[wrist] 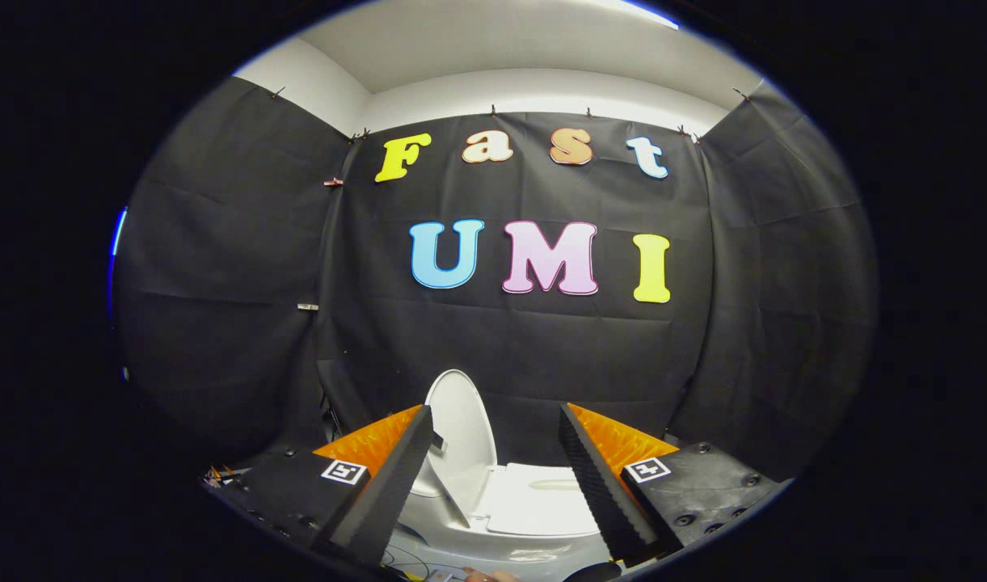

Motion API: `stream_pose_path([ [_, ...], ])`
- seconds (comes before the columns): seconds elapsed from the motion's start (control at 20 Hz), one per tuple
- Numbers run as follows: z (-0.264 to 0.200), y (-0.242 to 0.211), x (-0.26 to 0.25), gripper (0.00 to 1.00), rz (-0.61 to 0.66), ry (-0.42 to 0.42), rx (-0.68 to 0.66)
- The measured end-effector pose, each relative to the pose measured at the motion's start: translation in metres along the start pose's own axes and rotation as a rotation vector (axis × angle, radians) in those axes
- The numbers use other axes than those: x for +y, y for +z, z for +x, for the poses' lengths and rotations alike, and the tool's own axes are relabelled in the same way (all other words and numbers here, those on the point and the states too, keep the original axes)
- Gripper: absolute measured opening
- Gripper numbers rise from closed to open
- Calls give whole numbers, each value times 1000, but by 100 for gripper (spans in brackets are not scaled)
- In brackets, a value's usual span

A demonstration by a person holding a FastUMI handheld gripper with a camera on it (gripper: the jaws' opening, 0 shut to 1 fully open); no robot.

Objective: Open the toilet lid.

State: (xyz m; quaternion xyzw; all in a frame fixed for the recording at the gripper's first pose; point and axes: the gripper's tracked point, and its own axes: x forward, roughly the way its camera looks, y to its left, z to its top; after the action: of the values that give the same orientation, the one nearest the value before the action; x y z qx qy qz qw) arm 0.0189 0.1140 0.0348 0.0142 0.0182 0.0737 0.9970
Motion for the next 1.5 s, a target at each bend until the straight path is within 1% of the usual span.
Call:
stream_pose_path([
  [1.1, -4, -2, -2, 100, -8, -8, -5],
  [1.5, -5, -2, 3, 100, -10, 4, -6],
])
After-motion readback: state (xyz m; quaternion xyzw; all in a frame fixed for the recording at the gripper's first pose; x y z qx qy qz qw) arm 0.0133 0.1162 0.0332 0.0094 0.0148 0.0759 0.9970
